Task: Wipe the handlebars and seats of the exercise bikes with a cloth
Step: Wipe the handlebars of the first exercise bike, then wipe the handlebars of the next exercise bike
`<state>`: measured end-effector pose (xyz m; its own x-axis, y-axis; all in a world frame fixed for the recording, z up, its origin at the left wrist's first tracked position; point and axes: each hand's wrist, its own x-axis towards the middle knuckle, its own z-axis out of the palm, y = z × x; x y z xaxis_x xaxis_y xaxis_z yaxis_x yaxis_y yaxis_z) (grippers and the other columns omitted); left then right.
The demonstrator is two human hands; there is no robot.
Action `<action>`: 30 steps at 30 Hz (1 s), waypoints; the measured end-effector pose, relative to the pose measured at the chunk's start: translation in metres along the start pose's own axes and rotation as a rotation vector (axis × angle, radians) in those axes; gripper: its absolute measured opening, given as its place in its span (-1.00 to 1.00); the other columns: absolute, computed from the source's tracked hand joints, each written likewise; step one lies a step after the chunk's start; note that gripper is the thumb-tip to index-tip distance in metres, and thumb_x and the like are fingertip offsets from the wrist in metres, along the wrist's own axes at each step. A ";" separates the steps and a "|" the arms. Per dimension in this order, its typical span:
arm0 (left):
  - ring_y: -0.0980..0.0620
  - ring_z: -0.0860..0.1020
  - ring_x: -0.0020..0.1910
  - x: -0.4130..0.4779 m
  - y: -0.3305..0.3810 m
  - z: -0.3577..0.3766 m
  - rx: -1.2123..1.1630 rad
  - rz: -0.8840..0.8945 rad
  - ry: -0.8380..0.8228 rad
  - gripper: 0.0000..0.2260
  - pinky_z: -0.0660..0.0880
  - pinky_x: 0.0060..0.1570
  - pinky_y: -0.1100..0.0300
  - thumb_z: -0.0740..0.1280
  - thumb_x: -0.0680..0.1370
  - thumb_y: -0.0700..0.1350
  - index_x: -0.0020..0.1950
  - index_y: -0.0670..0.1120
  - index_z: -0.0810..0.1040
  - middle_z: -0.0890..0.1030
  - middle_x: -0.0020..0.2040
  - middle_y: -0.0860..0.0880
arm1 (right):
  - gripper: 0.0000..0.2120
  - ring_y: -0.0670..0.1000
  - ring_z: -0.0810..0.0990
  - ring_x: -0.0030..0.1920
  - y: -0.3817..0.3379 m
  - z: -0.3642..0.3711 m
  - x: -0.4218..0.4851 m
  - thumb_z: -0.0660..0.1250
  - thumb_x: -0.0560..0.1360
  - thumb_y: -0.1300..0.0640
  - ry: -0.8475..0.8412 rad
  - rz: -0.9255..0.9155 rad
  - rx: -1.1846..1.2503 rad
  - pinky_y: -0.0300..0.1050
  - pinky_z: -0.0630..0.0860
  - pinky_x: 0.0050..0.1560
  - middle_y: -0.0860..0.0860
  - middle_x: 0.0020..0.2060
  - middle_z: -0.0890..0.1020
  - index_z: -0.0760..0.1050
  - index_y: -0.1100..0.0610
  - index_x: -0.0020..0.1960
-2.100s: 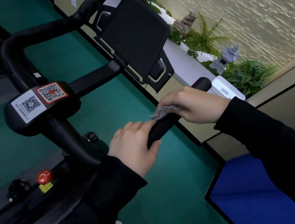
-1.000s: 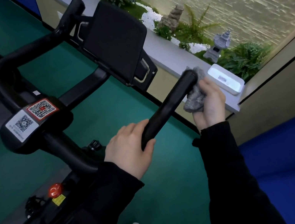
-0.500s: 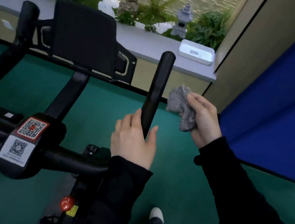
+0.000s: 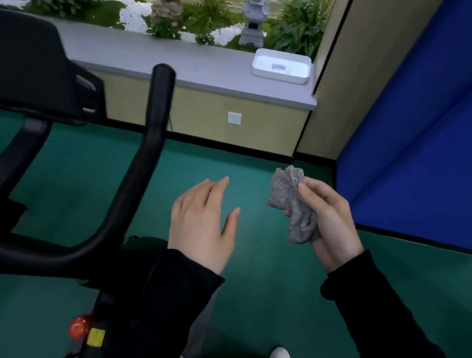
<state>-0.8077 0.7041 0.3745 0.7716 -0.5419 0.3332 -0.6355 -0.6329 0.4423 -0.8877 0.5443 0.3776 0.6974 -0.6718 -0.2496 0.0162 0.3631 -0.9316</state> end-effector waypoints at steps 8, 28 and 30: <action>-0.05 0.37 0.37 -0.002 0.089 0.098 0.009 0.018 -0.306 -0.58 0.16 0.33 0.11 0.26 0.56 0.05 0.38 -0.08 0.40 0.48 0.33 -0.09 | -0.87 -0.02 0.58 -0.12 -0.031 -0.135 0.002 0.22 0.58 0.30 0.111 -0.002 -0.031 -0.12 0.52 -0.07 0.06 -0.11 0.61 0.49 0.30 0.09; -0.05 0.12 0.51 0.088 0.091 0.198 -0.127 -0.157 -0.468 -0.47 0.06 0.46 0.02 0.28 0.56 0.04 0.47 -0.13 0.26 0.23 0.50 -0.07 | -0.80 0.12 0.52 0.11 -0.051 -0.171 0.136 0.26 0.56 0.31 0.140 0.128 -0.140 0.29 0.37 0.32 0.18 0.08 0.57 0.49 0.34 0.16; -0.04 0.09 0.52 0.117 0.081 0.208 -0.101 -0.173 -0.496 -0.46 0.03 0.46 0.05 0.23 0.58 0.07 0.49 -0.12 0.21 0.21 0.51 -0.06 | -0.79 0.13 0.52 0.12 -0.057 -0.155 0.166 0.27 0.55 0.31 0.116 0.134 -0.178 0.30 0.37 0.31 0.18 0.08 0.57 0.49 0.35 0.17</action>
<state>-0.7750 0.4741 0.2762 0.7429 -0.6463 -0.1742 -0.4757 -0.6928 0.5420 -0.8838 0.3121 0.3479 0.5974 -0.6991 -0.3930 -0.2046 0.3410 -0.9175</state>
